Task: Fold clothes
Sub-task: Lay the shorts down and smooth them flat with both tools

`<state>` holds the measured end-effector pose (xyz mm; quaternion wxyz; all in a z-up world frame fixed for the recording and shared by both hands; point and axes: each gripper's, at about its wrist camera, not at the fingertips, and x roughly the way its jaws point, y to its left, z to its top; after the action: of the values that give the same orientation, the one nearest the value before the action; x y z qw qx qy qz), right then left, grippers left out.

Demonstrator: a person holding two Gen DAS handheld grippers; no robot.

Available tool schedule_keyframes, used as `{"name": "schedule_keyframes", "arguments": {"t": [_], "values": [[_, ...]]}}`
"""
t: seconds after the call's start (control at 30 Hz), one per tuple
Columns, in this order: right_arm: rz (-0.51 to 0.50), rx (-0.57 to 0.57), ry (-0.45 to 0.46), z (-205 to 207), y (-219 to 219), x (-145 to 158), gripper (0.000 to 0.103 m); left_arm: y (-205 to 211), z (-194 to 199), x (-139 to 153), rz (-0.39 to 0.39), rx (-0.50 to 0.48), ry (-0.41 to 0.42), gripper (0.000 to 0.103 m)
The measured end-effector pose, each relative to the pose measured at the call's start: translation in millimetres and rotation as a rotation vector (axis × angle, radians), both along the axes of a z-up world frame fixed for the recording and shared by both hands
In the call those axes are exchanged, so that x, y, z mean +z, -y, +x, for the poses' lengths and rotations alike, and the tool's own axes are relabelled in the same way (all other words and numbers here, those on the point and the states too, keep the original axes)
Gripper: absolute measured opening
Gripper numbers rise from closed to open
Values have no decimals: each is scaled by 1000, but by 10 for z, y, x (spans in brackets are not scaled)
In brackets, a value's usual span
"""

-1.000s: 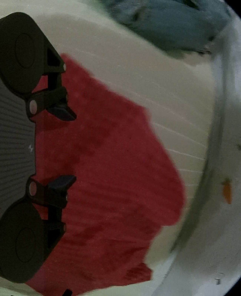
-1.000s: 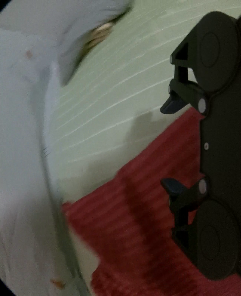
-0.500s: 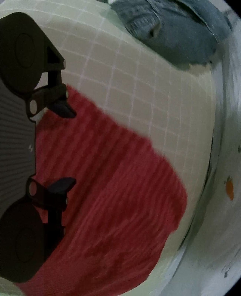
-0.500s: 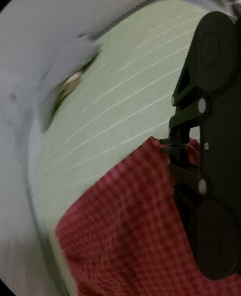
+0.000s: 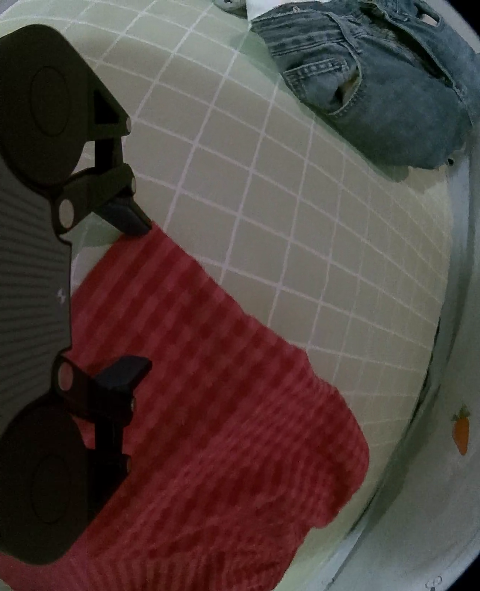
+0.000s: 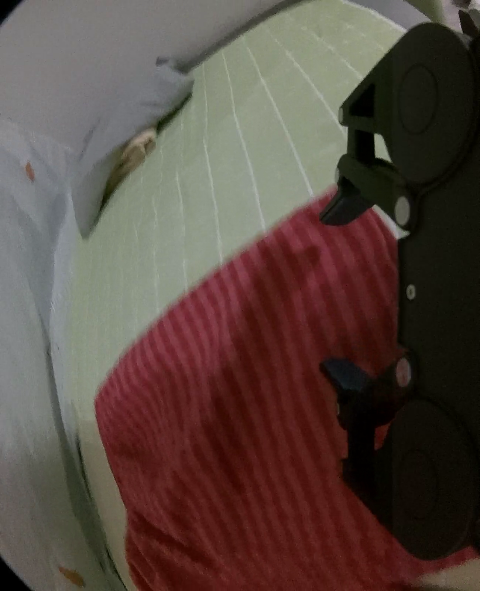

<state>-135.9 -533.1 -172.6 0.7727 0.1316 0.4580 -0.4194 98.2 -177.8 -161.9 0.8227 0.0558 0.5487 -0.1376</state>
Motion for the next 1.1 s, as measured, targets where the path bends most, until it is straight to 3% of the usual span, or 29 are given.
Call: {"name": "schedule_keyframes", "arguments": {"t": [0.03,0.07,0.1,0.13,0.17,0.2,0.27,0.47,0.73,0.8,0.93,1.0,1.1], "values": [[9,12,-2,15,-61,-8,81,-4,-6,4,-2,-12,16,71],[12,25,-6,26,-116,-15,82,-7,-20,13,1,-27,25,64],[10,37,-12,38,-172,-22,83,-11,-40,17,7,-40,35,46],[6,51,-19,50,-230,-24,83,-16,-60,21,13,-52,45,36],[5,60,-18,55,-277,-19,83,-20,-80,25,19,-65,54,14],[13,64,-5,57,-315,-16,83,-24,-100,29,26,-78,64,1],[36,66,27,68,-387,-8,84,-74,-153,28,32,-90,66,0],[66,107,73,201,-697,3,84,-326,-392,45,112,-153,64,0],[116,152,79,163,-1207,-85,87,-891,-413,81,-24,-112,10,4],[124,148,90,130,-1280,-83,87,-940,-414,102,-43,-110,18,24],[104,130,112,127,-1345,-41,87,-927,-396,152,-67,-133,35,45],[100,131,128,154,-1360,-23,84,-903,-357,166,-75,-144,37,63],[103,149,123,216,-1416,-28,81,-821,-285,158,-67,-159,46,69]]}}
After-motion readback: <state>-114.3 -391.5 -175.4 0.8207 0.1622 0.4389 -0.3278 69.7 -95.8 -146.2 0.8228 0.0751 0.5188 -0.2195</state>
